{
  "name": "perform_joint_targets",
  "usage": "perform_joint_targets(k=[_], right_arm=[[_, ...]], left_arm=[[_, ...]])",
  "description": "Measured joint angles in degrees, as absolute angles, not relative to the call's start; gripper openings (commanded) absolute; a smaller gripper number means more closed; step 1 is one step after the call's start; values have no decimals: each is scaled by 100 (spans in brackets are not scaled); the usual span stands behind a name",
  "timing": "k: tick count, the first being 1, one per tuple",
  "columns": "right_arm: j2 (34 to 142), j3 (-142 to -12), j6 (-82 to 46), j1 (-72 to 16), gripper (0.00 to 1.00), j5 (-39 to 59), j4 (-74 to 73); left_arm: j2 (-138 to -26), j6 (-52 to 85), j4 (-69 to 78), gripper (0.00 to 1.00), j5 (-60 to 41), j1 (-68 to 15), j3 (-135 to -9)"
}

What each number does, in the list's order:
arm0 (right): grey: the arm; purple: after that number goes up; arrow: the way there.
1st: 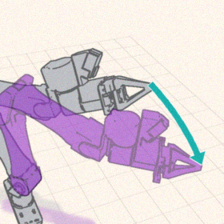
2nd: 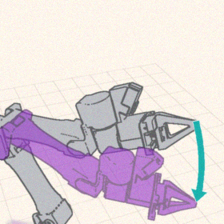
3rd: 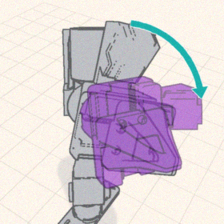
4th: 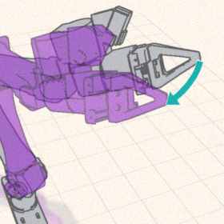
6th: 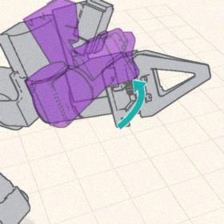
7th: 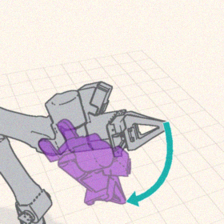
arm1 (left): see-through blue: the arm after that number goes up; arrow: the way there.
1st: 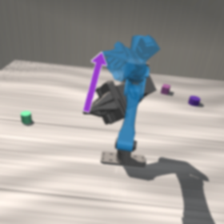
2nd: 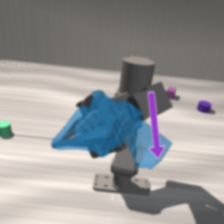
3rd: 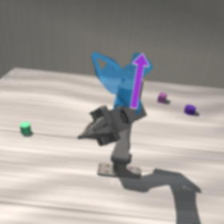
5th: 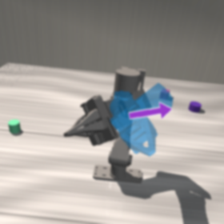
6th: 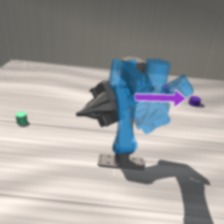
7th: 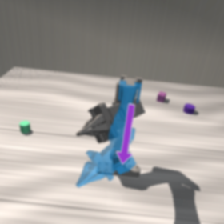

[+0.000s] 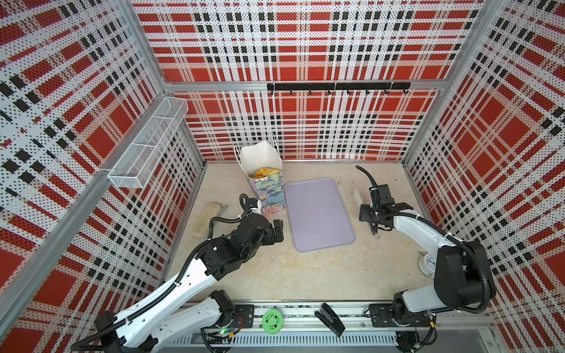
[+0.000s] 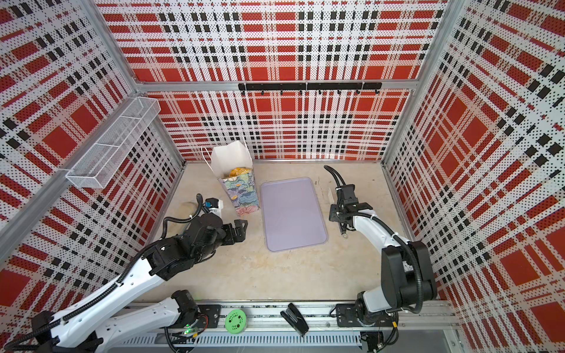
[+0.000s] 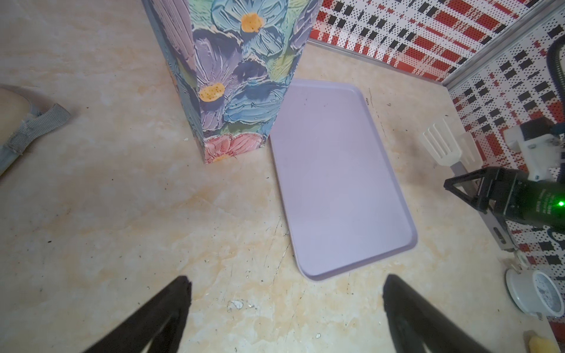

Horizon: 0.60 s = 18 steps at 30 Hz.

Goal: Place the fake bread into the paper bag
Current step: 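Withdraw the open tongs from the bag toward the table edge beside the tray, then lower the tongs onto the table beside the tray and release them with the right gripper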

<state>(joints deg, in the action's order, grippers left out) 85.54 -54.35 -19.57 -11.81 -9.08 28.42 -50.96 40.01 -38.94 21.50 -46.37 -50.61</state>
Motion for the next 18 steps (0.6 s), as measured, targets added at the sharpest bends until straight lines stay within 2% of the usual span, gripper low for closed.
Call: perform_joint_targets(k=[18], right_arm=[[9985, -6020, -2023, -921, 67, -880, 2744]], left_arm=[[-4976, 4101, -3868, 99, 2143, -4578, -4766]])
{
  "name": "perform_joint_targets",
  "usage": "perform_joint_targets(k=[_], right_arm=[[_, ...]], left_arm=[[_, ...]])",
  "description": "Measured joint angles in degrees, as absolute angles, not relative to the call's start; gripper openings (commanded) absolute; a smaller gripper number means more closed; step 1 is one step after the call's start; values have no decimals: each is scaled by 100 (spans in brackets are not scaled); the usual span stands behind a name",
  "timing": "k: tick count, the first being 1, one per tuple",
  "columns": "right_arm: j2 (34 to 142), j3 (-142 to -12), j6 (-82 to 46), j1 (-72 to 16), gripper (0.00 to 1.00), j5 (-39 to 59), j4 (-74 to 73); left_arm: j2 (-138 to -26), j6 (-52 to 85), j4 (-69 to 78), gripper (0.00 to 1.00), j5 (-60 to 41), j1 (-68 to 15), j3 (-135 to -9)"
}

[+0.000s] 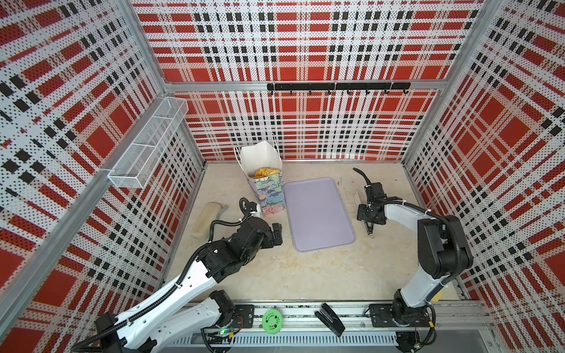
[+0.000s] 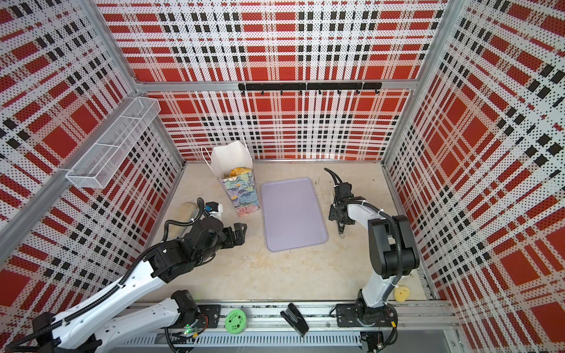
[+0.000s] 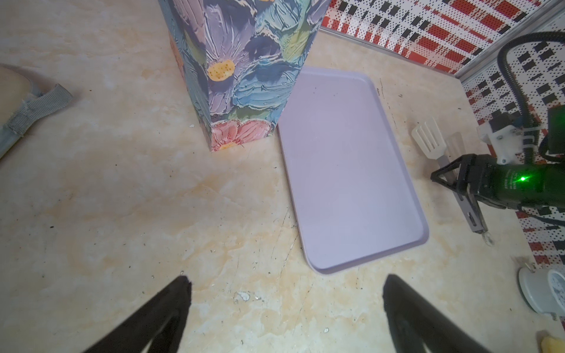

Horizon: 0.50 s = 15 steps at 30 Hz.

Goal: Place the fake bread into the paper bag
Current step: 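Lower the tongs onto the table beside the tray and release them with the right gripper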

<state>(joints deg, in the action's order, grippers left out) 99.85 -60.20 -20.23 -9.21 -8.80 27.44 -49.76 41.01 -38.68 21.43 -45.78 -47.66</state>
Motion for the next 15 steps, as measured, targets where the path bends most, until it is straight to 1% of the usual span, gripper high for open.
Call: perform_joint_targets(k=[6, 9, 12, 13, 15], right_arm=[[10311, -6104, -2021, -862, 69, -858, 2735], [10388, -6198, -2021, -827, 72, -825, 2731], [10449, -6259, -2021, -805, 77, -792, 2720], [10451, -6265, -2029, -801, 83, -775, 2718], [10451, -6265, -2045, -794, 90, -729, 2707]], left_arm=[[-4950, 4115, -3859, 99, 2132, -4532, -4724], [-4947, 4117, -3859, 99, 2104, -4473, -4681], [-4945, 4121, -3850, 99, 2071, -4418, -4639], [-4945, 4123, -3846, 99, 2056, -4405, -4617], [-4947, 4134, -3839, 99, 2032, -4388, -4580]])
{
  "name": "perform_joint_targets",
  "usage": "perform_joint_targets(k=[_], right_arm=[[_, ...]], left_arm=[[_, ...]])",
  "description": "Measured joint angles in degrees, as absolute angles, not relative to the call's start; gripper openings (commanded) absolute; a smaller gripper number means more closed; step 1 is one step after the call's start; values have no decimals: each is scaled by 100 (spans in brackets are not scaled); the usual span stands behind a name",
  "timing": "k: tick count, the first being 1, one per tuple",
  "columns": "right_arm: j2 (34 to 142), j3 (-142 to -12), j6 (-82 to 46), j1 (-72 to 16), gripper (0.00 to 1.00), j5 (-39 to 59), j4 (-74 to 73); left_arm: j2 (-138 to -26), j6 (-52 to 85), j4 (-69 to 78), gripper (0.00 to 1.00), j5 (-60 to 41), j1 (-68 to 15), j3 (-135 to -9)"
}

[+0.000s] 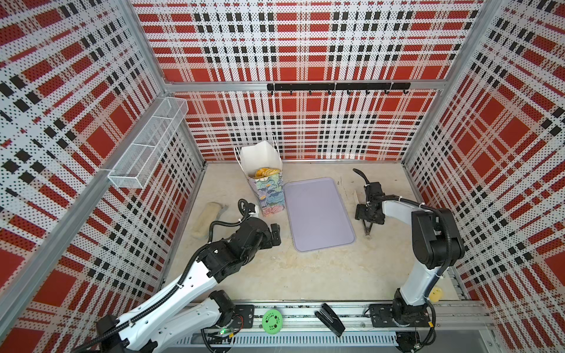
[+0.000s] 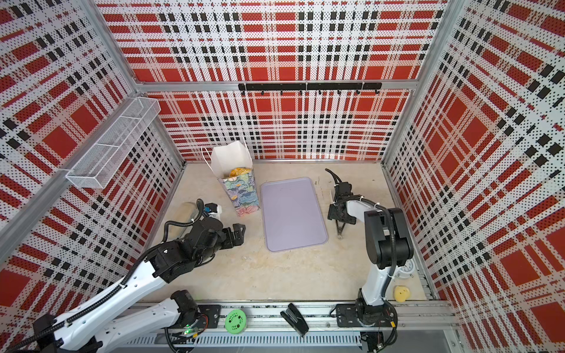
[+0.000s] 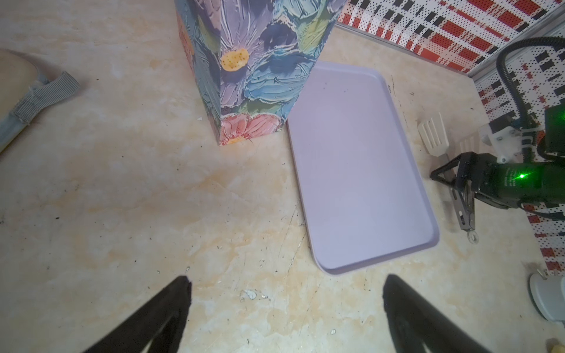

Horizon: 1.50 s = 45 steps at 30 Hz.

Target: Place the fake bread into the paper bag

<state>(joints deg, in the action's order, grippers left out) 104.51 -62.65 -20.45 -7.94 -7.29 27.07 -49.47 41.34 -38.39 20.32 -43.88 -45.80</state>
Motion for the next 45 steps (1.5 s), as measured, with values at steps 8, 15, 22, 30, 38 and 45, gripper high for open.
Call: perform_joint_targets(k=[8, 15, 22, 30, 38, 45], right_arm=[[9712, -5465, -1990, -790, 100, -456, 2217], [8180, -4418, -1566, -790, 100, -412, 1358], [6866, -3155, -659, -790, 100, -823, -405], [7581, -1822, 71, -781, 100, -1752, -3454], [9251, -1817, 419, -773, 100, -1837, -5415], [9249, -1918, 440, -681, 100, -1817, -5684]], left_arm=[[-4947, 4180, -3806, 99, 1990, -4309, -4410], [-4954, 4182, -3793, 99, 2058, -4274, -4394], [-4958, 4176, -3793, 99, 2375, -4270, -4366], [-5201, 4171, -3795, 99, 3017, -4270, -4366], [-5680, 3863, -3688, 99, 4108, -4272, -4436], [-5763, 1778, -1568, 99, 5072, -3944, -3590]])
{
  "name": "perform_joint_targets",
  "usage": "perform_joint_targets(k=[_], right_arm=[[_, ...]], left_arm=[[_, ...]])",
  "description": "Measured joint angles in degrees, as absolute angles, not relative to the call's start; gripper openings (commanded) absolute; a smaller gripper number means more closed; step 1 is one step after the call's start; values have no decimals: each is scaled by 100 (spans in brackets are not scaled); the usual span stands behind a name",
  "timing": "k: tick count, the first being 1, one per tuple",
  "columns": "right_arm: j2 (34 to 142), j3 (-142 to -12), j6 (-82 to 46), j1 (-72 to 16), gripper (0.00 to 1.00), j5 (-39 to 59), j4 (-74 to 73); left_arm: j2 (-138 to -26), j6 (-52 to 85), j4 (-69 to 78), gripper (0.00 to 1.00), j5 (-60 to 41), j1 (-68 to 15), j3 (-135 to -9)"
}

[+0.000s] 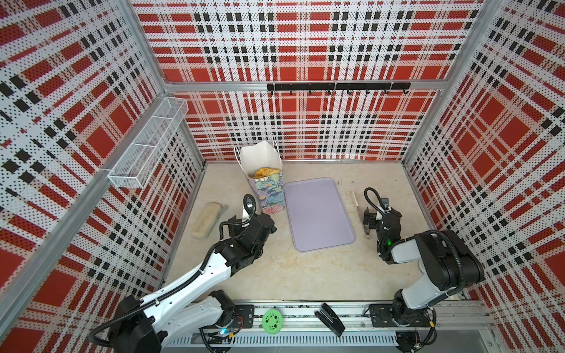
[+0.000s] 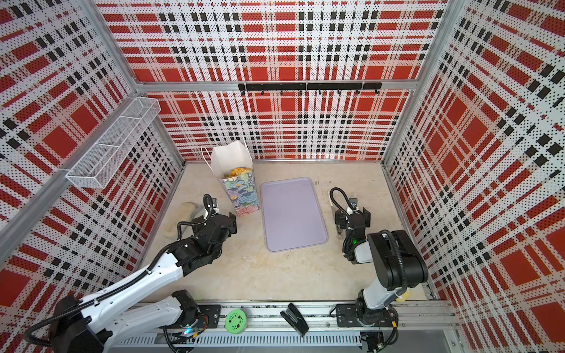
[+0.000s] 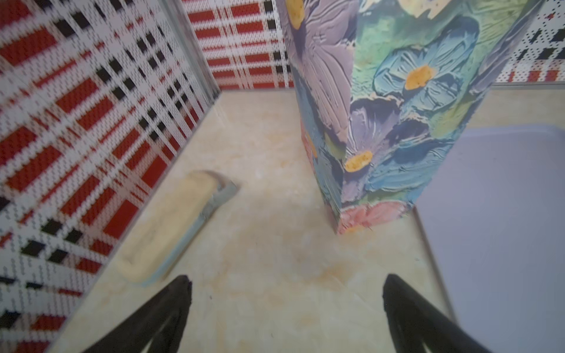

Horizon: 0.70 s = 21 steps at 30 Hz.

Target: Place the fake bread into the paper bag

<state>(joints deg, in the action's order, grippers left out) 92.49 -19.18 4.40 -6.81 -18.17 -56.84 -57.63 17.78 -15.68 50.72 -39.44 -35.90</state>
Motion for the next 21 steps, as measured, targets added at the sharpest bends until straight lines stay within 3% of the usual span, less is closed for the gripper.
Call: perform_joint_targets(k=[4, 11, 21], right_arm=[[9249, -1946, 432, -661, 100, -1809, -5682], [9249, -1951, 429, -652, 100, -1806, -5680], [9249, -1959, 427, -633, 100, -1802, -5658]], left_arm=[[-6042, 685, 56, 99, 4772, -3022, -2659], [-6681, -86, 2633, 99, 3507, -1490, -1876], [-8949, -325, 4845, 99, 1905, -663, -2165]])
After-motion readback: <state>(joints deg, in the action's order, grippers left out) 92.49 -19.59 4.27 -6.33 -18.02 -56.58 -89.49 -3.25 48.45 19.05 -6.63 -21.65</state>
